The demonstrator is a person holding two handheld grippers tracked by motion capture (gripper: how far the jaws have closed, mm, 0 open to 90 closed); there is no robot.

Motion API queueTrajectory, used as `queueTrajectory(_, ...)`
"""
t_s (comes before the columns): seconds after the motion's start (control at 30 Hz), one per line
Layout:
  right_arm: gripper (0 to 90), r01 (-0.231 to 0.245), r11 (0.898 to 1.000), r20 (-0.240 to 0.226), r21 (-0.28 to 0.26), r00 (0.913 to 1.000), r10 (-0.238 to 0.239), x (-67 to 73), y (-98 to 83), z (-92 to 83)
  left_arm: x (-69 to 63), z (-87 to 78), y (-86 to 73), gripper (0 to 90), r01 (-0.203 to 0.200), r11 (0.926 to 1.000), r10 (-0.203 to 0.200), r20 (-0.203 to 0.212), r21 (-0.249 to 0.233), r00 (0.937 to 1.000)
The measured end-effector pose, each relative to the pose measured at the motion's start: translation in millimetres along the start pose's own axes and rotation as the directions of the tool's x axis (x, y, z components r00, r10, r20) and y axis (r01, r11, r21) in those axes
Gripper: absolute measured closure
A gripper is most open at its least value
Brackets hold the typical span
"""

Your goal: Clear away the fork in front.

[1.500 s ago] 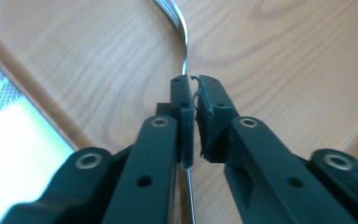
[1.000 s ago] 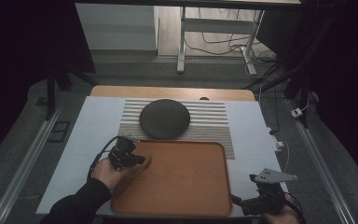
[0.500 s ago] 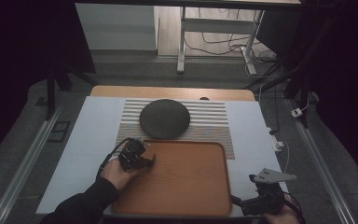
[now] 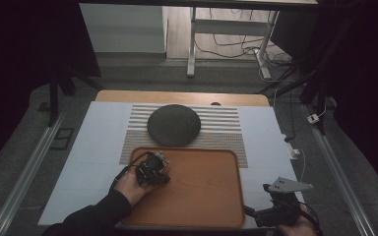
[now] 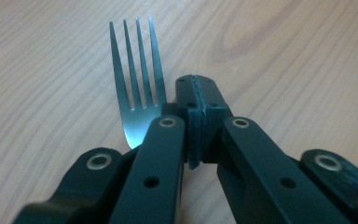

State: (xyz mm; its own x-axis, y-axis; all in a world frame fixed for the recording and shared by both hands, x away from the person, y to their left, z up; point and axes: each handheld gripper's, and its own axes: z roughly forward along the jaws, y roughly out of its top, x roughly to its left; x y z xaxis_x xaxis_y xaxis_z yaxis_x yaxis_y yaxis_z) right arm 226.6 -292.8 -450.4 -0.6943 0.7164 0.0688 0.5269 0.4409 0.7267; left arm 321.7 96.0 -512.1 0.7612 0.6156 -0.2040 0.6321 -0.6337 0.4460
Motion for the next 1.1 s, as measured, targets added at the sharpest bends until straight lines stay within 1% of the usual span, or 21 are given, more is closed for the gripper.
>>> queueTrajectory(0.03, 0.0, -0.001, 1.0, 0.0, 0.0, 1.0, 0.001, -0.1, 0.0, -0.1, 1.3, -0.8, -0.2, 88.4, 0.007, 1.0, -0.007, -0.011, 0.001, 0.9999)
queueTrajectory(0.1, 0.0, -0.003, 1.0, 0.0, 0.002, 1.0, 0.003, -0.2, 0.0, -0.1, 5.9, -2.0, -1.8, 88.4, 0.033, 0.9994, -0.033, -0.015, -0.007, 0.9993)
queueTrajectory(0.23, 0.0, -0.002, 1.0, 0.002, 0.004, 1.0, 0.002, -0.2, 0.1, -0.1, 18.1, -7.1, -5.8, 88.4, 0.075, 0.9972, -0.075, -0.046, -0.008, 0.9962)
queueTrajectory(0.33, 0.0, -0.002, 1.0, -0.003, 0.003, 1.0, 0.002, -0.3, 0.1, 0.1, 28.5, -11.7, -9.9, 88.4, 0.111, 0.9938, -0.111, -0.059, -0.008, 0.9921)
queueTrajectory(0.47, 0.0, -0.002, 1.0, -0.004, 0.005, 1.0, 0.002, -0.4, 0.1, 0.3, 42.4, -17.8, -16.4, 88.3, 0.157, 0.9876, -0.157, -0.076, -0.013, 0.9846)
queueTrajectory(0.6, 0.0, -0.004, 1.0, -0.004, 0.006, 1.0, 0.004, -0.5, 0.2, 0.4, 54.3, -23.1, -22.8, 88.3, 0.198, 0.9801, -0.198, -0.078, -0.018, 0.977)
queueTrajectory(0.77, 0.0, -0.005, 1.0, -0.004, 0.005, 1.0, 0.005, -0.6, 0.2, 0.7, 63.3, -27.3, -28.7, 88.3, 0.224, 0.9743, -0.225, -0.078, -0.021, 0.9712)
queueTrajectory(0.87, 0.0, -0.007, 1.0, -0.008, 0.008, 0.9999, 0.007, -0.8, 0.3, 0.6, 66.0, -28.8, -30.7, 88.1, 0.238, 0.9709, -0.239, -0.08, -0.023, 0.9676)
queueTrajectory(0.97, 0.0, -0.008, 1.0, -0.008, 0.008, 0.9999, 0.008, -0.9, 0.3, 0.6, 67.2, -29.7, -31.7, 87.0, 0.243, 0.9696, -0.245, -0.085, -0.026, 0.9659)
queueTrajectory(1.07, 0.0, -0.009, 1.0, -0.006, 0.006, 0.9999, 0.009, -0.8, 0.2, 0.4, 67.0, -32.0, -32.3, 83.3, 0.247, 0.9681, -0.25, -0.097, -0.039, 0.9633)
queueTrajectory(1.1, 0.0, -0.011, 1.0, -0.006, 0.006, 0.9999, 0.011, -0.8, 0.2, 0.3, 67.0, -33.9, -32.7, 81.4, 0.245, 0.9682, -0.249, -0.095, -0.049, 0.9638)
